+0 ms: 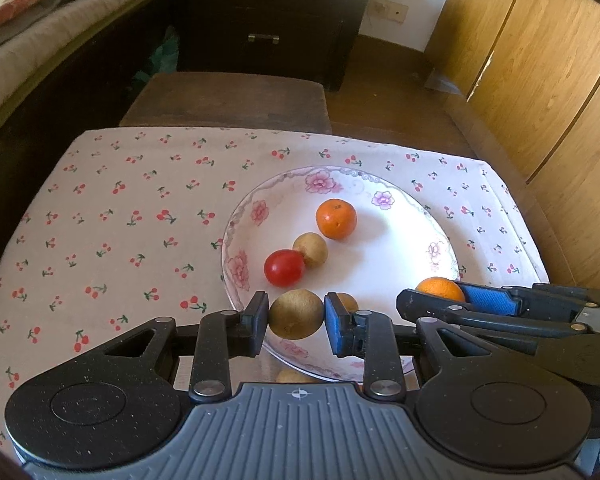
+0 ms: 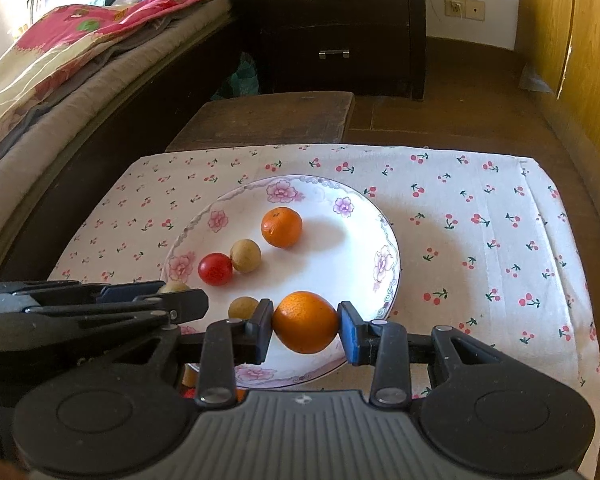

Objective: Organize fruits
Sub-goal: 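Release the kiwi into the bowl with the left tool while the right tool drops the mandarin in, then withdraw both open tools from the bowl toward the remaining tomatoes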

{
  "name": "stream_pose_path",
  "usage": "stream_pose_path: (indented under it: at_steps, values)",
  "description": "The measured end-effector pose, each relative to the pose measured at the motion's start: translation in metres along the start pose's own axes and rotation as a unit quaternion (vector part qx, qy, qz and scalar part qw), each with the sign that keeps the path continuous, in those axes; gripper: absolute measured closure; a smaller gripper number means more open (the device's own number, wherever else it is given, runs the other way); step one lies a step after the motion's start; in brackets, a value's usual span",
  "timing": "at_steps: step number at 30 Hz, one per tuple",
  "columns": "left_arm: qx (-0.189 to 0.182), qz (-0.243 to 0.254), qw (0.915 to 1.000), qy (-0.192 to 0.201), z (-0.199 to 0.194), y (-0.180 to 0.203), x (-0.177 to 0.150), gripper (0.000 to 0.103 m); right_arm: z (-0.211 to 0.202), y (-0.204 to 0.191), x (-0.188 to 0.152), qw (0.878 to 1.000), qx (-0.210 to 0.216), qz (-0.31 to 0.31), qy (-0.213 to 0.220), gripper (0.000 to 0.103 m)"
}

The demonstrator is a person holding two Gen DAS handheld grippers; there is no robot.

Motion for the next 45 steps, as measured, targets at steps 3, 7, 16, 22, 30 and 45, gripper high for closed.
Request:
stream_pose_path:
  at_steps: [3, 7, 16, 22, 30, 45]
  values:
    - [0.000, -0.004, 1.0000, 0.003, 0.000, 0.000, 0.001, 0.064, 0.001, 0.000, 0.001, 1.000, -0.002, 0.002, 0.002, 0.066]
    - [-0.001, -0.008, 0.9999, 0.006, -0.002, -0.001, 0.001, 0.062, 0.001, 0.002, 0.003, 1.000, -0.002, 0.008, 0.003, 0.066]
    - [-0.015, -0.008, 0.9997, 0.018, -0.016, 0.005, 0.000, 0.056, -0.015, 0.005, 0.002, 1.000, -0.007, 0.012, 0.016, 0.065]
    - [-0.016, -0.004, 0.9997, 0.020, -0.029, 0.007, -0.011, 0.053, -0.033, 0.002, -0.011, 1.000, -0.005, 0.007, 0.017, 0.065]
    - [-0.022, -0.019, 0.9993, 0.022, -0.048, 0.002, -0.028, 0.053, -0.055, -0.012, -0.034, 1.000, 0.008, -0.020, 0.014, 0.065]
    - [-0.022, -0.048, 0.9986, 0.009, -0.053, -0.014, -0.043, 0.051, -0.025, -0.030, -0.050, 0.999, 0.022, -0.019, -0.034, 0.065]
Point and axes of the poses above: each gripper's, at about its wrist camera, not at the fingertips, and z roughly the way its jaws point, y to its right, x to its top, the point moved 5 cm from there along z, roughly the way its jaws point, and after that the axes turned 15 degrees about -x, right-handed, at the moved point
